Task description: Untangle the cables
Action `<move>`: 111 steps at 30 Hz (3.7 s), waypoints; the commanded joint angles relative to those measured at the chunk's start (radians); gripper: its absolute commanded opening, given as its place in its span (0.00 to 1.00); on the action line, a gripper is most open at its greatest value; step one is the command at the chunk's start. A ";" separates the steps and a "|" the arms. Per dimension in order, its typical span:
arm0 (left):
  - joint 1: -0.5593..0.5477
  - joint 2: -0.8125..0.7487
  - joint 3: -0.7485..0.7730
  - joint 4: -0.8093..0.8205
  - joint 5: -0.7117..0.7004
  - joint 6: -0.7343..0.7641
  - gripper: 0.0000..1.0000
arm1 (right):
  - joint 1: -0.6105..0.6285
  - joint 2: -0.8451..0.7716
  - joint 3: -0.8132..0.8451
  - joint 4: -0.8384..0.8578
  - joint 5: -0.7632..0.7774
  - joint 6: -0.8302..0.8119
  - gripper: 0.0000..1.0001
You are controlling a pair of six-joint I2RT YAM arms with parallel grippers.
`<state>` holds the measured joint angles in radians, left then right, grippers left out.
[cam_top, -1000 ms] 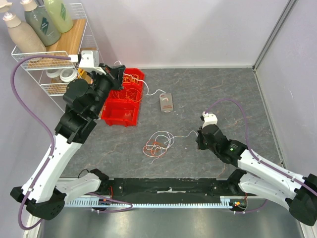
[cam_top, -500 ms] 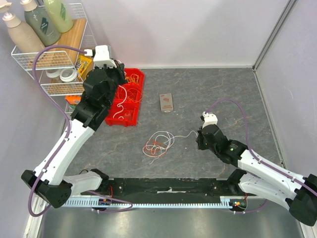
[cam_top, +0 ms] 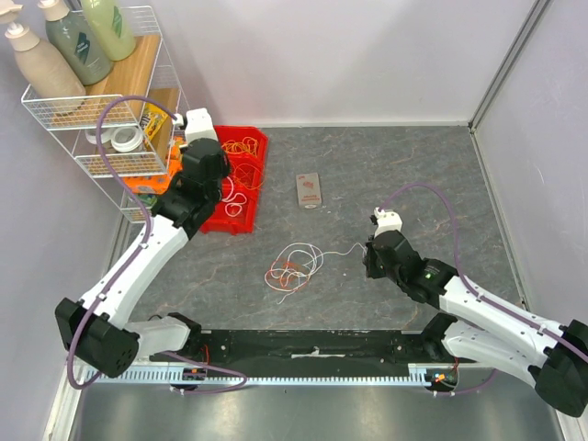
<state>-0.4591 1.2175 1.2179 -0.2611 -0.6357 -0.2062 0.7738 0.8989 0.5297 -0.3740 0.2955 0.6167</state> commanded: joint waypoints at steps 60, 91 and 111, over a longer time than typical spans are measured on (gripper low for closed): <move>-0.279 0.149 -0.610 0.165 0.735 -0.299 0.33 | -0.004 0.005 1.165 -0.077 -0.145 -0.268 0.00; -0.280 -0.082 -0.627 0.080 0.673 -0.338 0.46 | -0.002 0.082 1.317 0.041 -0.059 -0.380 0.00; -0.279 -0.288 -0.443 0.186 0.864 -0.243 0.72 | -0.004 -0.230 0.431 -0.008 0.077 -0.206 0.00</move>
<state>-0.7380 0.8429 0.7498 -0.1940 0.0742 -0.4694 0.7738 0.6899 0.9360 -0.4198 0.3500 0.3939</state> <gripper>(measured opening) 0.720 0.009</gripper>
